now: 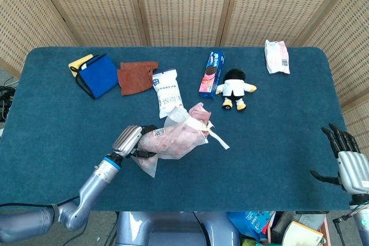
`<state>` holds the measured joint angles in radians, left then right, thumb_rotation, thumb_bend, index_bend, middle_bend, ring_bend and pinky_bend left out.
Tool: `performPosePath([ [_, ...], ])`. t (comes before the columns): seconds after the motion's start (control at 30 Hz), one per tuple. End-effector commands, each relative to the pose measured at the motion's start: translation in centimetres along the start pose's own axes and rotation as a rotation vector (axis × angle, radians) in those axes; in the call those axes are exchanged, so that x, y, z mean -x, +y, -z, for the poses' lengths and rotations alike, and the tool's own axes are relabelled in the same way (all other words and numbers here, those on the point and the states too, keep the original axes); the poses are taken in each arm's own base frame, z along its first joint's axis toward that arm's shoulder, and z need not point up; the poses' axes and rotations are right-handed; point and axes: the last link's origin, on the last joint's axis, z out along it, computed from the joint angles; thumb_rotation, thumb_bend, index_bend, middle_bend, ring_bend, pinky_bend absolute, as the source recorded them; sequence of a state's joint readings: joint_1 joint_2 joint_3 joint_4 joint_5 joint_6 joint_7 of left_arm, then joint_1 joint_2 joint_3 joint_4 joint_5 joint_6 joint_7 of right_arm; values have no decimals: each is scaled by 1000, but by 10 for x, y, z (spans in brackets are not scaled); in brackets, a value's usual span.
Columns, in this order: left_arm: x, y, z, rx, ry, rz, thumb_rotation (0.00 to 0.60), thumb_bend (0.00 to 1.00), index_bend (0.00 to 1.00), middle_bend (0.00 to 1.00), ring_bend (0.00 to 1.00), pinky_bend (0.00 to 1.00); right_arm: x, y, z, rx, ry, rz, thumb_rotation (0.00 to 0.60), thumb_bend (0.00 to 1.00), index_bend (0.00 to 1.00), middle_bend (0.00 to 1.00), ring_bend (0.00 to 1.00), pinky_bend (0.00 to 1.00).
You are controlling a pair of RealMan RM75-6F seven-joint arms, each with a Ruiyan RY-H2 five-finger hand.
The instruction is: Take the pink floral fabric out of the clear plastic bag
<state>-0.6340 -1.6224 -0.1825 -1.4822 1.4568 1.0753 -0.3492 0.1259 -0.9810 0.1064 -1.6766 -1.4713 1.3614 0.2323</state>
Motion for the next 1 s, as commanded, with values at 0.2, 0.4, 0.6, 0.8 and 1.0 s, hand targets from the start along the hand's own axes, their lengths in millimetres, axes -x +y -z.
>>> performPosePath([
  [0.2,-6,-2,-6,282,71,32,600,425,577,529,502,607,-48,-35,-36,-143,-119,-306,600,0,129,0,0,0],
  [0.4,3,1,-19,331,92,23,600,425,580,529,502,607,-68,-61,-55,-202,-191,-422,600,3,198,0,0,0],
  [0.6,13,2,-30,344,86,6,600,425,583,529,502,607,-82,-90,-69,-266,-235,-503,600,16,238,0,0,0],
  [0.8,22,10,-41,352,76,3,600,425,584,529,502,607,-84,-118,-83,-298,-289,-472,600,18,244,2,0,0],
  [1.0,25,20,-53,364,80,-14,600,425,585,529,502,607,-78,-142,-93,-311,-336,-448,600,37,255,8,0,0],
])
